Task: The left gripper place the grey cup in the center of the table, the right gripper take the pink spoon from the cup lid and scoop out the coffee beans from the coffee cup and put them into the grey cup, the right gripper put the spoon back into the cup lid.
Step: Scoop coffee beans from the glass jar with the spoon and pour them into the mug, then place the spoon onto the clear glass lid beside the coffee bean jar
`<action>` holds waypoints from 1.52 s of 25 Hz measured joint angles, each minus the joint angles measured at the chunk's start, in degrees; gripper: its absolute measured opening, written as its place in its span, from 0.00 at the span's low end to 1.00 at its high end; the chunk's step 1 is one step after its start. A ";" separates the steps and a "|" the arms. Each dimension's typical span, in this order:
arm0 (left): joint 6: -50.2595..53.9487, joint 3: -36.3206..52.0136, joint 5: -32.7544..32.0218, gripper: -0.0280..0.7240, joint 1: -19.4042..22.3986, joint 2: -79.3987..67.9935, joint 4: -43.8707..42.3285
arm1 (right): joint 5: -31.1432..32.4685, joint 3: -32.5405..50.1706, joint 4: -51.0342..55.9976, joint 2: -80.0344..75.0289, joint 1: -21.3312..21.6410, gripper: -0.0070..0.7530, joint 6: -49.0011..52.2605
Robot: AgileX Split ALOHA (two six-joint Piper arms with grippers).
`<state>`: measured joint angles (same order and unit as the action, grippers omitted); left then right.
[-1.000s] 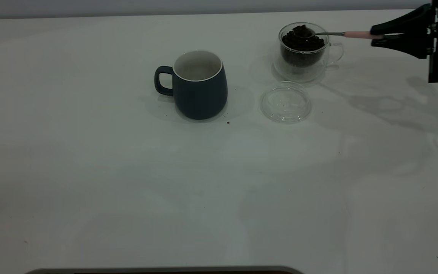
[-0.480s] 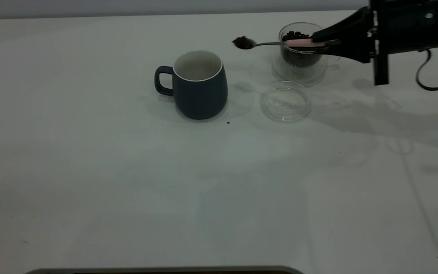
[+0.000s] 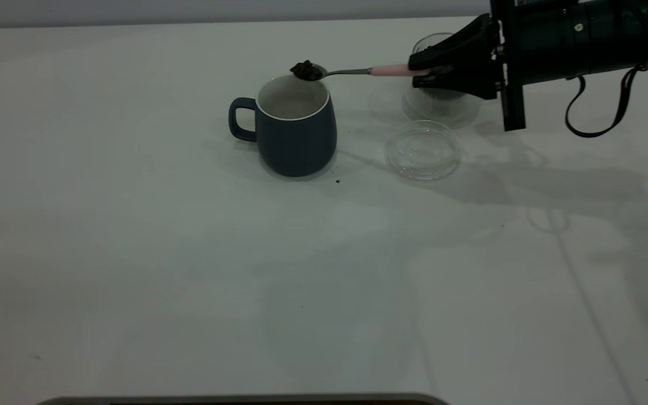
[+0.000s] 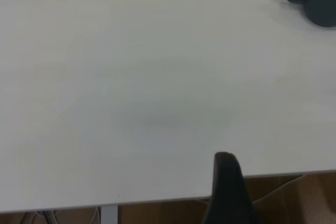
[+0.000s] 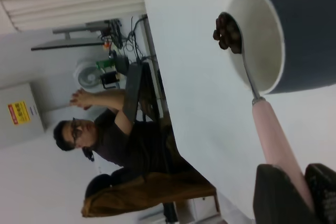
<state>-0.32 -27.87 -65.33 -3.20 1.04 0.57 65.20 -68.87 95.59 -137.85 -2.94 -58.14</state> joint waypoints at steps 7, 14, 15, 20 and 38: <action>0.00 0.00 0.00 0.79 0.00 0.00 0.00 | 0.00 0.00 2.84 0.00 -0.53 0.15 -16.18; 0.00 0.00 0.00 0.79 0.00 0.00 0.00 | -0.06 0.00 0.44 0.00 -0.53 0.15 -36.72; 0.00 0.00 0.00 0.79 0.00 0.00 0.00 | -0.38 0.00 -0.06 0.00 -0.53 0.15 -38.84; 0.00 0.00 0.00 0.79 0.00 0.00 0.00 | -2.37 0.00 0.25 0.00 -0.47 0.15 -44.57; -0.15 0.00 0.00 0.79 0.00 0.00 0.00 | 0.05 14.92 -3.71 8.98 18.77 0.15 -22.14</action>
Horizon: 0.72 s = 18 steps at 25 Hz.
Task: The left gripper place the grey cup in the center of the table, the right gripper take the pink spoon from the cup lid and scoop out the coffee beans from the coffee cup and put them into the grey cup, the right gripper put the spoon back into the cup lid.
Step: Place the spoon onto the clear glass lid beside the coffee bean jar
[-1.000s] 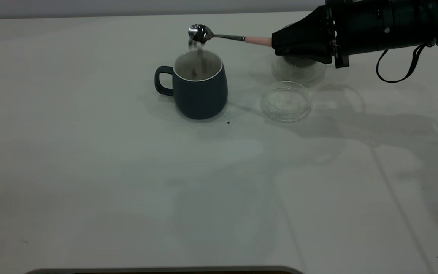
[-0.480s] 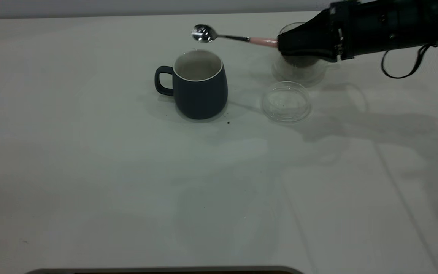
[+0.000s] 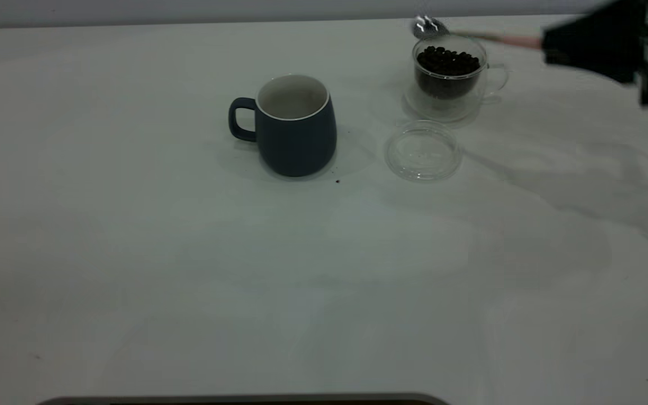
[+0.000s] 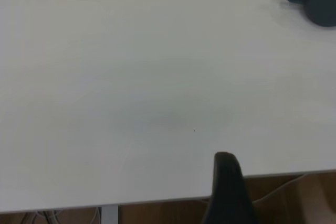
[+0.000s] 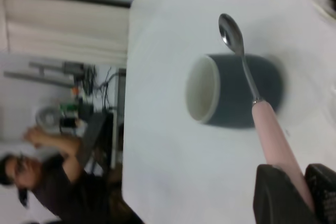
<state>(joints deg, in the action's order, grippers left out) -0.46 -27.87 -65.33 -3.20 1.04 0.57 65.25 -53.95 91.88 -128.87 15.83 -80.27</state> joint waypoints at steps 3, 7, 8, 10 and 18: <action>0.00 0.00 0.00 0.79 0.00 0.00 0.00 | -0.06 4.14 0.18 -1.13 2.46 0.15 -0.58; 0.00 0.00 0.00 0.79 0.00 0.00 0.00 | -0.06 4.78 1.50 -5.43 3.05 0.15 -1.58; 0.00 0.00 0.00 0.79 0.00 0.00 0.00 | -0.11 4.78 2.08 -6.78 3.05 0.15 -1.99; 0.00 0.00 0.00 0.79 0.00 0.00 0.00 | -0.24 4.78 3.86 -9.07 3.05 0.15 -3.05; 0.05 0.00 0.00 0.79 0.00 0.00 0.00 | -3.49 4.12 6.68 -12.13 2.77 0.15 -5.38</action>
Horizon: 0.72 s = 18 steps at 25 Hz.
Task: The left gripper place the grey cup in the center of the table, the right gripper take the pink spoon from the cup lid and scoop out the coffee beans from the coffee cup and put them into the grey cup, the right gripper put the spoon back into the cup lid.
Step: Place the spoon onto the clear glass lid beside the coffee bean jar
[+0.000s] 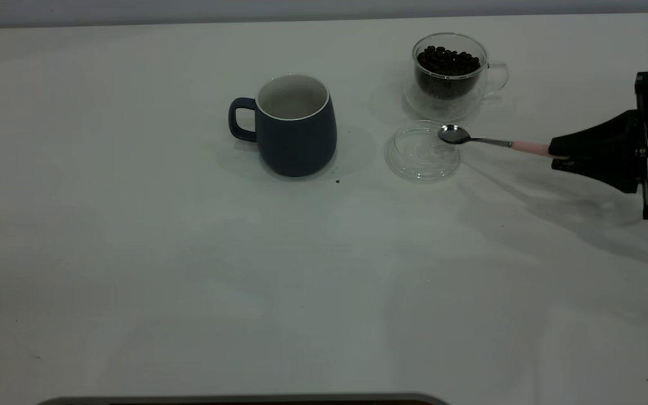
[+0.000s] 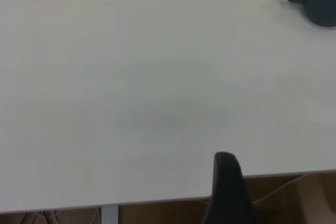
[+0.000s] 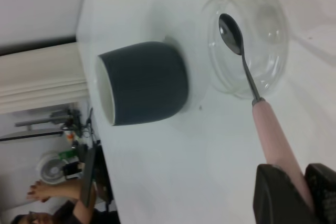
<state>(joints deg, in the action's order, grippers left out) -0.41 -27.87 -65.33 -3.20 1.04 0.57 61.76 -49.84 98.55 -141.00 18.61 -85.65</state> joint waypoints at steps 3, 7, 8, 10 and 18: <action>0.00 0.00 0.00 0.79 0.00 0.00 0.00 | -0.99 -2.00 -0.97 0.00 -1.09 0.15 1.54; 0.10 0.00 0.00 0.79 0.00 0.00 0.00 | -2.61 -5.36 -3.16 0.00 -3.29 0.15 5.10; 0.10 0.00 0.00 0.79 0.00 0.00 0.00 | -2.74 -6.06 -3.60 0.00 -3.75 0.15 5.80; 0.10 0.00 0.00 0.79 0.00 0.00 0.00 | -3.13 -7.09 -4.04 -0.06 -4.67 0.15 6.75; 0.10 0.00 0.00 0.79 0.00 0.00 0.00 | -5.06 -9.76 -4.90 -2.11 -6.15 0.15 9.19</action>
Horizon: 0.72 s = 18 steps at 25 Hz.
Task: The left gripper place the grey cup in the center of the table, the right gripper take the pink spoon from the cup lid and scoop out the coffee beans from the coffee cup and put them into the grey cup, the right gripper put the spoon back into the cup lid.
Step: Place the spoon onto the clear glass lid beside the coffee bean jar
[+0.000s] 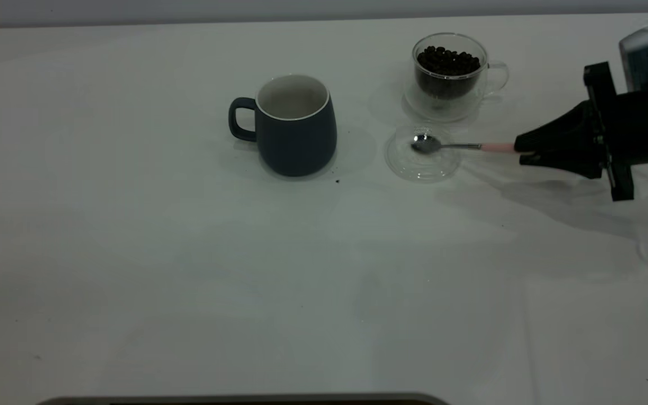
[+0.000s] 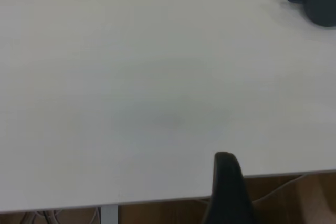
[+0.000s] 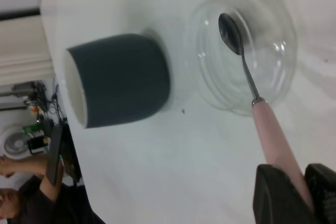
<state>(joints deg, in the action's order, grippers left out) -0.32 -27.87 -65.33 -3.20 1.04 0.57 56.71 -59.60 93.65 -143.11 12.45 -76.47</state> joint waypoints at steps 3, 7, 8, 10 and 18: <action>0.00 0.00 0.00 0.79 0.00 0.00 0.00 | 1.00 -1.36 -0.13 -1.34 -0.47 0.15 0.00; 0.00 0.00 0.00 0.79 0.00 0.00 0.00 | 2.62 -3.00 -0.03 -3.17 -1.05 0.15 -0.06; 0.00 0.00 0.00 0.79 0.00 0.00 0.00 | 2.87 -3.22 0.05 -3.52 -1.06 0.15 -0.14; 0.00 0.00 0.00 0.79 0.00 0.00 0.00 | 3.16 -3.46 0.55 -4.03 -1.12 0.15 -0.24; -0.19 0.00 0.00 0.79 0.00 0.00 0.00 | 3.40 -3.46 2.53 -4.74 -1.12 0.15 -1.73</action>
<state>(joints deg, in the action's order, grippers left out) -0.50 -27.87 -65.33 -3.20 1.04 0.57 60.10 -63.06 96.18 -147.86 11.33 -78.20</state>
